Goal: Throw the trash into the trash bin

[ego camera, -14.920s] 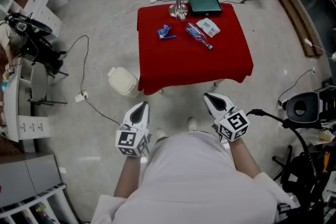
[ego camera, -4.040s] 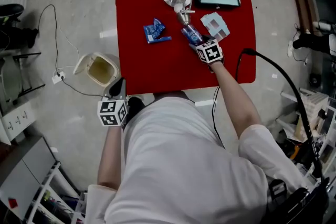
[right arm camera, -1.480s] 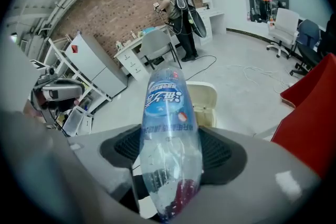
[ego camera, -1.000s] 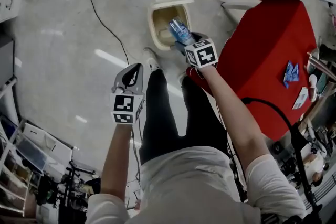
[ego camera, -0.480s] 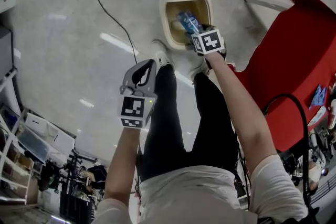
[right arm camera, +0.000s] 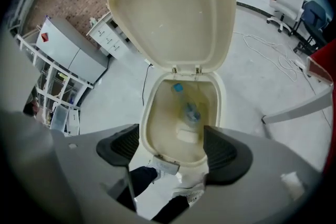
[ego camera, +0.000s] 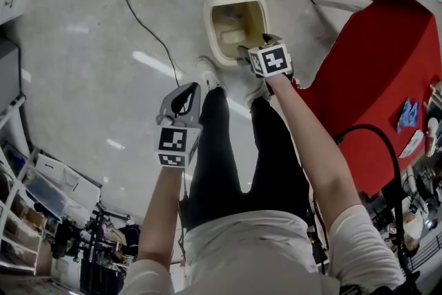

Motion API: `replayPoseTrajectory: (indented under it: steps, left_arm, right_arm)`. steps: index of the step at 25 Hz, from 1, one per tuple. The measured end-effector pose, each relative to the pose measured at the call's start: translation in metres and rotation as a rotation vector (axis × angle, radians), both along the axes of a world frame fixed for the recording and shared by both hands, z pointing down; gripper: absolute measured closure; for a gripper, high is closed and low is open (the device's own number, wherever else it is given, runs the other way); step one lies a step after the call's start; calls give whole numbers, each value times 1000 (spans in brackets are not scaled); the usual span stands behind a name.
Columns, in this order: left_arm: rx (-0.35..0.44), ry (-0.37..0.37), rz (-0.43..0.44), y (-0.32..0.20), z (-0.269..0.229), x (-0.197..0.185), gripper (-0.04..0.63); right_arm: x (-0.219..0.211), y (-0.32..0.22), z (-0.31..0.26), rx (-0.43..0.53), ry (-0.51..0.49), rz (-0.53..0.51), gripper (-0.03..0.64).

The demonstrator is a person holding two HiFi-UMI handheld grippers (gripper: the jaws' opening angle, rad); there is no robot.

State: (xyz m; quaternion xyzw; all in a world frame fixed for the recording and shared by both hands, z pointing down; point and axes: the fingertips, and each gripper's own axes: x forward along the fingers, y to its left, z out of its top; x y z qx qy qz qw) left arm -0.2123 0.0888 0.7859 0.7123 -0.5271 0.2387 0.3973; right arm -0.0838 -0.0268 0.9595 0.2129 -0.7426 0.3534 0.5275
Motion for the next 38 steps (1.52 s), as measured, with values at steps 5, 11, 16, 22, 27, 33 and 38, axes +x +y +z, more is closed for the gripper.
replayPoseTrajectory:
  steps: [5,11,16,22,27,33,38]
  left_arm:
    - [10,9,-7,-4,-38,8,592]
    - [69,13,-2,-7,-109,25,592]
    - [95,14,20,-9,-159,26,592]
    - [93,38,69,11,-208,36,592]
    - [105,40,83,21,-239,37,592]
    - [113,57,101,31,-267,48,592]
    - [113,67,158,36,-282,61,592]
  right_arm:
    - [-6,-2,-73,67,-78,23,354]
    - [11,8,-172,149,-131,53,557]
    - [22,7,-242,185,-174,89,606]
    - [32,40,-314,177,-265,48,615]
    - [40,66,-360,207,-294,0,615]
    - [61,75,-395,238,-328,36,615]
    - [72,76,-421,260,-385,94,615]
